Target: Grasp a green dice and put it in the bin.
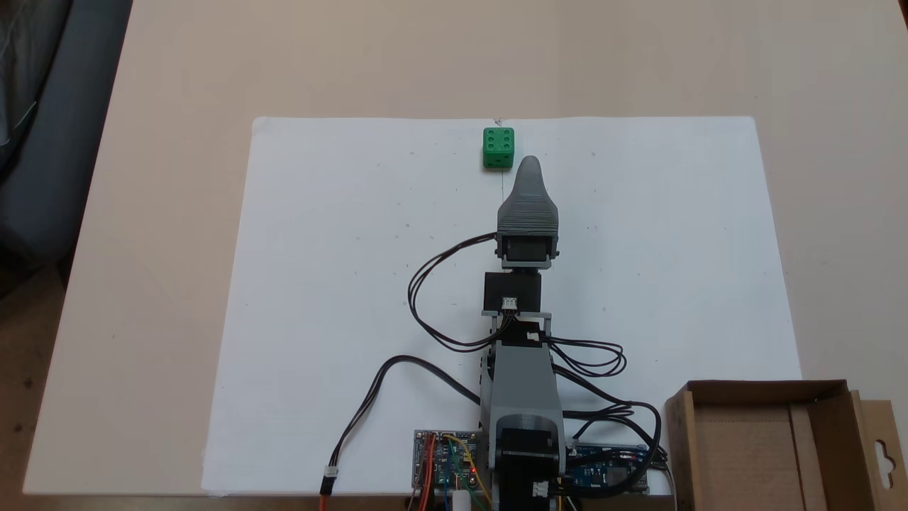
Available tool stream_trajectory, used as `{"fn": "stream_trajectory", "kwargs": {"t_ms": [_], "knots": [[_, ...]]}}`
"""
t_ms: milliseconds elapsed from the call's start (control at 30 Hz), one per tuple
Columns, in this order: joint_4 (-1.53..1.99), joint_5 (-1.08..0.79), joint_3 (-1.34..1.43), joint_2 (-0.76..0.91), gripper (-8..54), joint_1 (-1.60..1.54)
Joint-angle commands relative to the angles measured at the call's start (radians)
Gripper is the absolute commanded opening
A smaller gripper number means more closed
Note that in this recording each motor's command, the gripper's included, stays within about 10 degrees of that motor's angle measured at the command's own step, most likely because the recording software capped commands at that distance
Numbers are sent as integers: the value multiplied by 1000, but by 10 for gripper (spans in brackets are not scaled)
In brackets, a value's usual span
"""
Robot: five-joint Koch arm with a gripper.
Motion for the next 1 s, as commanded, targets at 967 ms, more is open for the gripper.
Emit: {"fn": "stream_trajectory", "kwargs": {"t_ms": [967], "knots": [[184, 3, 67, 107, 446, 17]]}}
